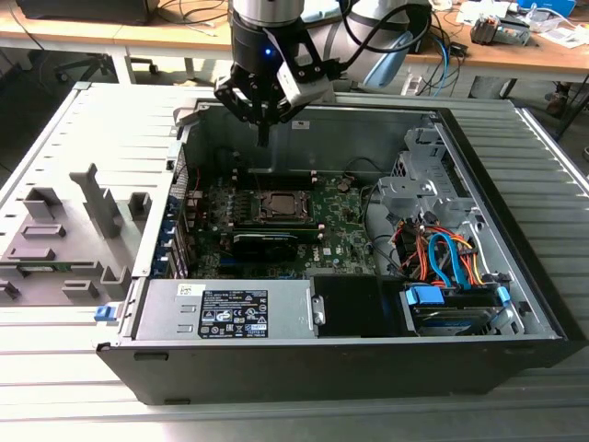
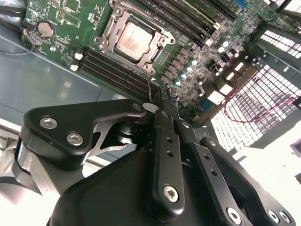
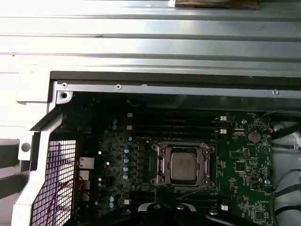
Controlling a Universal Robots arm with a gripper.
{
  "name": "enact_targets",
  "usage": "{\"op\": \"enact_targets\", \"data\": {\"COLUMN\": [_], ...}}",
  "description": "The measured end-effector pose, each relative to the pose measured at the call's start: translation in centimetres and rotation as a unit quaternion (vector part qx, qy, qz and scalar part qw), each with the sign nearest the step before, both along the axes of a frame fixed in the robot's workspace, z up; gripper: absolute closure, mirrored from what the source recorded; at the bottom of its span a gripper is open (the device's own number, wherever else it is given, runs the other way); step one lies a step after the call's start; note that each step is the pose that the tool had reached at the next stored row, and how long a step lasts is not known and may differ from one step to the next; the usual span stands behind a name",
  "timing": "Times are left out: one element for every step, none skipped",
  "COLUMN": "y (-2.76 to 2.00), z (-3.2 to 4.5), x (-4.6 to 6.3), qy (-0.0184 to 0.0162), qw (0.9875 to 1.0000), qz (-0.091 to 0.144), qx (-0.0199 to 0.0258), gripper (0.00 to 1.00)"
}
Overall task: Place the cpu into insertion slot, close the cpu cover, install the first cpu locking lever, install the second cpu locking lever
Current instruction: 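Install the first cpu locking lever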
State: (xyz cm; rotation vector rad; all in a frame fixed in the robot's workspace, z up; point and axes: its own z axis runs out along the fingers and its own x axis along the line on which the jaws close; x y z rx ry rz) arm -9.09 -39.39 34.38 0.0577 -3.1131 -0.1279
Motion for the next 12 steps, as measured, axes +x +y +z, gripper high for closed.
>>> {"op": "enact_targets", "data": {"y": [0.00, 0.00, 0.00, 0.00, 0.00, 0.00, 0.00, 0.00, 0.00, 0.00, 0.00, 0.00], "z": [-0.01, -0.04, -0.06, -0.29, -0.49, -0.50, -0.52, -0.54, -0.56, -0.58, -0.61, -0.63], "x": [0.00, 0.00, 0.00, 0.00, -0.04, -0.04, -0.04, -0.04, -0.05, -0.05, -0.05, -0.06], "qy": [0.0000, 0.0000, 0.0000, 0.0000, 0.0000, 0.0000, 0.0000, 0.0000, 0.0000, 0.0000, -0.0001, 0.0000], "qw": [1.0000, 1.0000, 1.0000, 1.0000, 1.0000, 1.0000, 1.0000, 1.0000, 1.0000, 1.0000, 1.0000, 1.0000], "qz": [0.000, 0.000, 0.000, 0.000, 0.000, 0.000, 0.000, 0.000, 0.000, 0.000, 0.000, 0.000], "qx": [0.0000, 0.0000, 0.0000, 0.0000, 0.0000, 0.0000, 0.0000, 0.0000, 0.0000, 0.0000, 0.0000, 0.0000], "gripper": [0.89, 0.89, 0.89, 0.89, 0.89, 0.89, 0.89, 0.89, 0.89, 0.89, 0.89, 0.89]}}
